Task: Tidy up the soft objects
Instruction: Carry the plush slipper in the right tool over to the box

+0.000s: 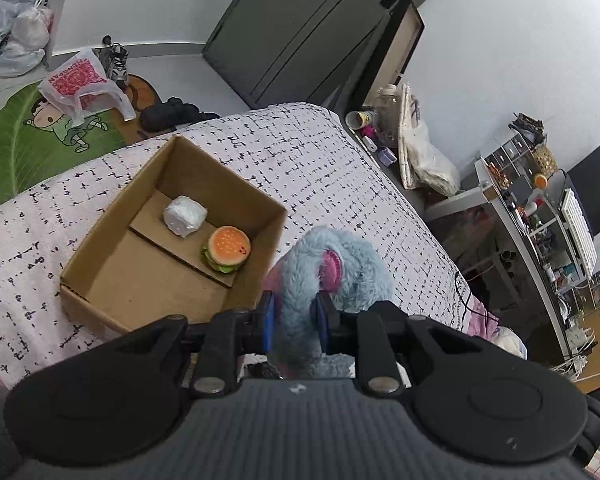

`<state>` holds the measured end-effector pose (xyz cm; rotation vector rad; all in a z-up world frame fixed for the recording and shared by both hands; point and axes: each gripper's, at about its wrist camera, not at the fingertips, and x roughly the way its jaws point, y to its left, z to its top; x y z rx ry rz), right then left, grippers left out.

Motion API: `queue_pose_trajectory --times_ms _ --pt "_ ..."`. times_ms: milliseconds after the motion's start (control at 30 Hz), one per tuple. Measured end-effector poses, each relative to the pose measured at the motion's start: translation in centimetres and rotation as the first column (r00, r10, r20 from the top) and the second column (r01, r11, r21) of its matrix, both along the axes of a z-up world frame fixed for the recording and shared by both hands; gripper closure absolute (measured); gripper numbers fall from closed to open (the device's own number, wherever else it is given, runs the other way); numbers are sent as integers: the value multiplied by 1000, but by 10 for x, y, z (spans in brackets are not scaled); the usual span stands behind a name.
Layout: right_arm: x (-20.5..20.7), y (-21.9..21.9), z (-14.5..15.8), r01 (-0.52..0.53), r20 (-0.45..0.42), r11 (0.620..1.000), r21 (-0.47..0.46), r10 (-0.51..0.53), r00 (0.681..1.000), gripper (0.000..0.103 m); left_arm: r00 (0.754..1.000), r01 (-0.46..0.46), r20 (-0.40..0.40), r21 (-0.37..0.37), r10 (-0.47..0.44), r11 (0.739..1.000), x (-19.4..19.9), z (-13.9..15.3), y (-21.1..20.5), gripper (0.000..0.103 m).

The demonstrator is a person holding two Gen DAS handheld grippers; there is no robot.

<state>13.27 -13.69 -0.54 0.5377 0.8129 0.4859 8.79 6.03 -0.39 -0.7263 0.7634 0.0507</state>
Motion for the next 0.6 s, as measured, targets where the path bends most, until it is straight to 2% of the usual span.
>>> queue_pose_trajectory --times_ms 300,600 --pt "12 31 -8 -40 -8 999 -5 40 999 94 999 -36 -19 -17 36 999 6 -9 31 83" --pt "30 66 -26 -75 -49 997 -29 73 996 94 993 -95 -71 -21 93 995 20 -27 63 83"
